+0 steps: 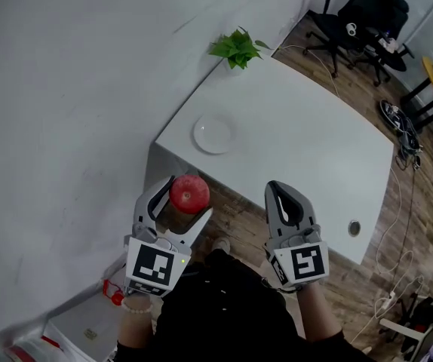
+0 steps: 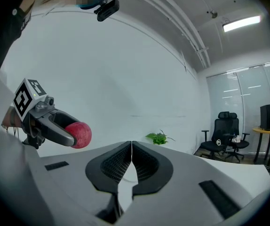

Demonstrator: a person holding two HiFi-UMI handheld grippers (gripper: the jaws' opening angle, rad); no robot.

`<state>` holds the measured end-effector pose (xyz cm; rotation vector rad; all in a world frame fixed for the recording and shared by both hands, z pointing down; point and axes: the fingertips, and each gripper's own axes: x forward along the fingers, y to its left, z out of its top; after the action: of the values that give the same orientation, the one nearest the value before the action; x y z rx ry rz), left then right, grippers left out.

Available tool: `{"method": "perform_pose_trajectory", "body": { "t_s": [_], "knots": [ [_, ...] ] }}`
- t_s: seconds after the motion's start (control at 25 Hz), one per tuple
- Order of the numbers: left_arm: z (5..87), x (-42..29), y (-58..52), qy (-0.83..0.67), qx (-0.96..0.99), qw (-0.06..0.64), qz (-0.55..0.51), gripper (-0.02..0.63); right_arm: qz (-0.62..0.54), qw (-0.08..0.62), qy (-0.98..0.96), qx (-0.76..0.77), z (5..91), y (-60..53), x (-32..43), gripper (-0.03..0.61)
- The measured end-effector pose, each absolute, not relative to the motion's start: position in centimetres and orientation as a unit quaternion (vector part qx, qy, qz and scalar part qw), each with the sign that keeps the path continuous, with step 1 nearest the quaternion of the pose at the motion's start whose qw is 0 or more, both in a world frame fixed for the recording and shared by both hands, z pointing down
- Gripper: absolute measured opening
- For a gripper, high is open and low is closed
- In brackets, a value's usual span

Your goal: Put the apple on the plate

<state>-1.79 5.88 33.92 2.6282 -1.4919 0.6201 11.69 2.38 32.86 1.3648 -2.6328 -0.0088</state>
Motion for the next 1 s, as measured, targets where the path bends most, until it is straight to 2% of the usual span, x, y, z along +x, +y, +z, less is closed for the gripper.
{"method": "perform_pose_trajectory", "body": {
  "t_s": [0.4, 0.56, 0.76, 1.0],
  "knots": [
    [34.0, -0.8, 4.0, -0.492, 0.844, 0.041, 0.21, 0.367, 0.009, 0.091, -0.887, 0.452, 33.4, 0.4, 12.9, 0.041],
    [34.4, -0.7, 2.9, -0.475, 0.852, 0.015, 0.22, 0.367, 0.014, 0.091, -0.885, 0.457, 33.7, -0.3, 13.2, 0.041],
    [34.3, -0.6, 0.9, -0.474, 0.854, 0.026, 0.214, 0.367, 0.013, 0.091, -0.876, 0.474, 33.9, -1.7, 13.7, 0.041],
    [34.4, -0.6, -2.4, -0.439, 0.871, -0.01, 0.219, 0.367, 0.017, 0.095, -0.861, 0.5, 33.6, -4.0, 14.4, 0.041]
  ]
}}
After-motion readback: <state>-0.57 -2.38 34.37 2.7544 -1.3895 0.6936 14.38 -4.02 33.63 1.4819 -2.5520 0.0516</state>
